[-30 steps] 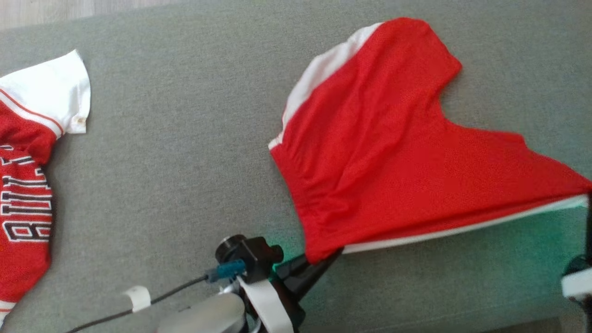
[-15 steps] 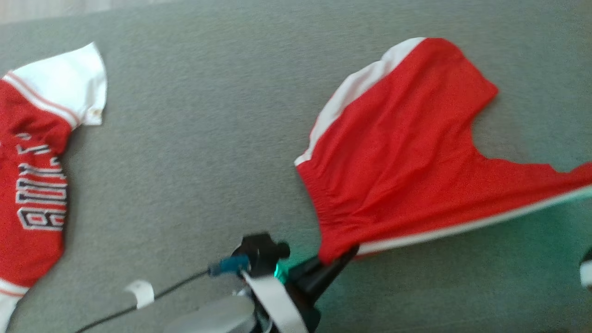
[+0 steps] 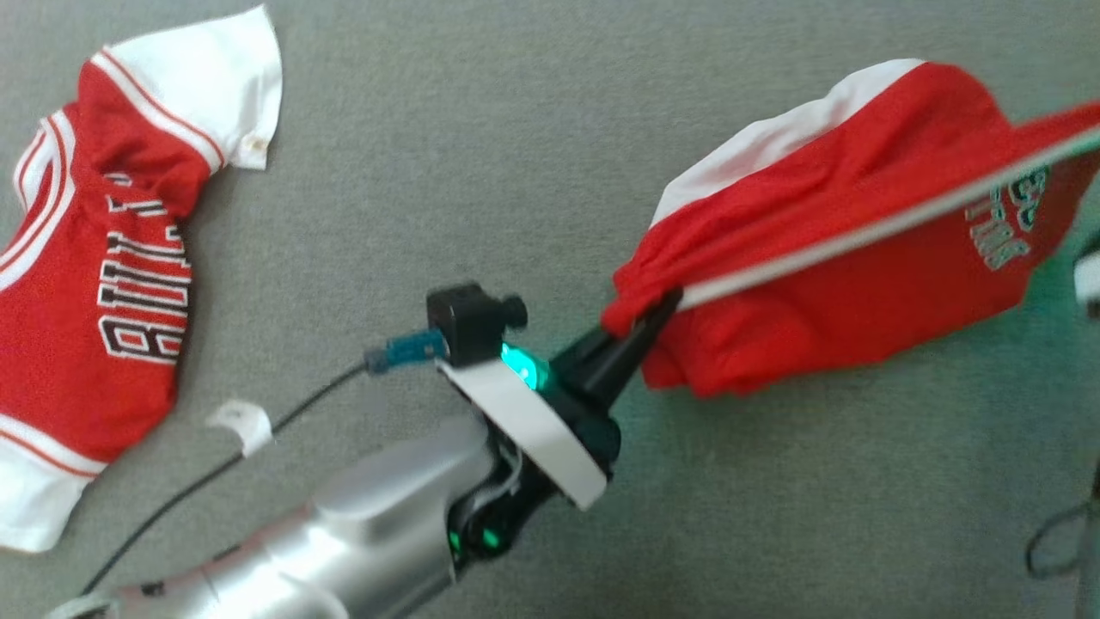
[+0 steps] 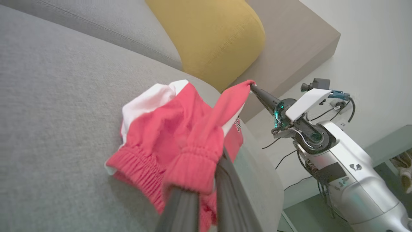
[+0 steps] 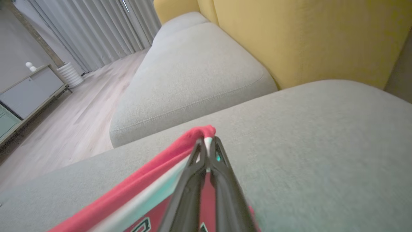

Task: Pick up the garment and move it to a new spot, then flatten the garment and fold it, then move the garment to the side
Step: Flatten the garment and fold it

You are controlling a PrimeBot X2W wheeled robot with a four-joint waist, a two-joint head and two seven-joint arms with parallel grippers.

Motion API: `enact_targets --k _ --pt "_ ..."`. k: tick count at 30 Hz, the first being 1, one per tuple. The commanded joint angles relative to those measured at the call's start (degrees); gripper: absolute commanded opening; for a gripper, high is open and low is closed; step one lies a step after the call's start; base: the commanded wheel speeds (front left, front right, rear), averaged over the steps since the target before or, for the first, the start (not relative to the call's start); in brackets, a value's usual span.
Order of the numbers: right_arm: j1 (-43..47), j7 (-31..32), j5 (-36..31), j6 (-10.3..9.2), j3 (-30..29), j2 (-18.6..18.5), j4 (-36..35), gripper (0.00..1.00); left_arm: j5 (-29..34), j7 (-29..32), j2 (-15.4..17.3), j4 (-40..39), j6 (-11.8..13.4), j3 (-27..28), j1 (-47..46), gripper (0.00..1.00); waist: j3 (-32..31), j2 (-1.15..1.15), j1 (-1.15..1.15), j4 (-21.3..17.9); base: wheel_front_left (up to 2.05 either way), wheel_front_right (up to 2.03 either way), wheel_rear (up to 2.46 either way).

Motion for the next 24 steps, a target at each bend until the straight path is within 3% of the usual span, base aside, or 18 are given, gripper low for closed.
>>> enact_targets --k 1,11,12,13,14,15,16,21,24 --pt "-2.9 0.1 -0.3 0.18 1.2 -1.5 -1.0 0.00 -0.7 -0.9 0.5 -1.0 0.1 2.2 -2.5 0.00 1.2 0.00 -0.01 0.9 0.00 0.00 0.00" --pt "-16.5 -3.3 -1.7 0.18 7.3 -2.6 15.8 0.00 -7.4 -1.1 0.1 1.4 0.1 1.9 -6.5 0.00 4.7 0.00 -0.01 2.2 0.00 0.00 0.00" --pt "-17.4 -3.9 -1.6 0.18 8.1 -2.6 17.4 0.05 -8.0 -1.1 0.1 1.6 0.1 1.8 -6.7 0.00 4.8 0.00 -0.01 2.2 0.00 0.00 0.00" --pt "-18.1 -4.5 -1.6 0.18 8.9 -2.7 18.8 0.32 -8.6 -1.1 0.1 1.8 0.1 1.7 -6.8 0.09 4.9 0.00 -0.01 2.2 0.00 0.00 0.00" --pt "-18.7 -5.2 -1.5 0.18 9.5 -2.8 20.2 0.77 -9.2 -1.1 0.1 2.0 0.1 1.6 -6.9 0.37 4.9 0.00 -0.01 2.2 0.00 0.00 0.00" --pt "-19.3 -5.9 -1.3 0.18 10.2 -3.0 21.5 1.00 -9.6 -1.1 0.2 2.3 0.1 1.5 -7.0 0.95 4.9 0.00 -0.01 2.3 0.00 0.00 0.00" --pt "-19.7 -6.7 -0.9 0.18 11.0 -3.1 22.5 1.00 -10.0 -1.1 0.2 2.6 0.1 1.5 -7.0 1.00 4.8 0.00 -0.01 2.3 0.00 0.00 0.00" --pt "-18.8 -10.8 2.2 0.18 14.3 -4.2 25.3 1.00 -10.0 -1.2 0.9 3.3 0.1 1.6 -5.4 1.00 3.1 0.00 -0.01 2.2 0.00 0.00 0.00" --pt "-16.0 -12.8 4.9 0.18 16.8 -5.1 24.8 1.00 -6.9 -1.2 1.5 3.4 0.1 4.1 -2.9 1.00 1.4 0.00 -0.01 2.3 0.00 0.00 0.00"
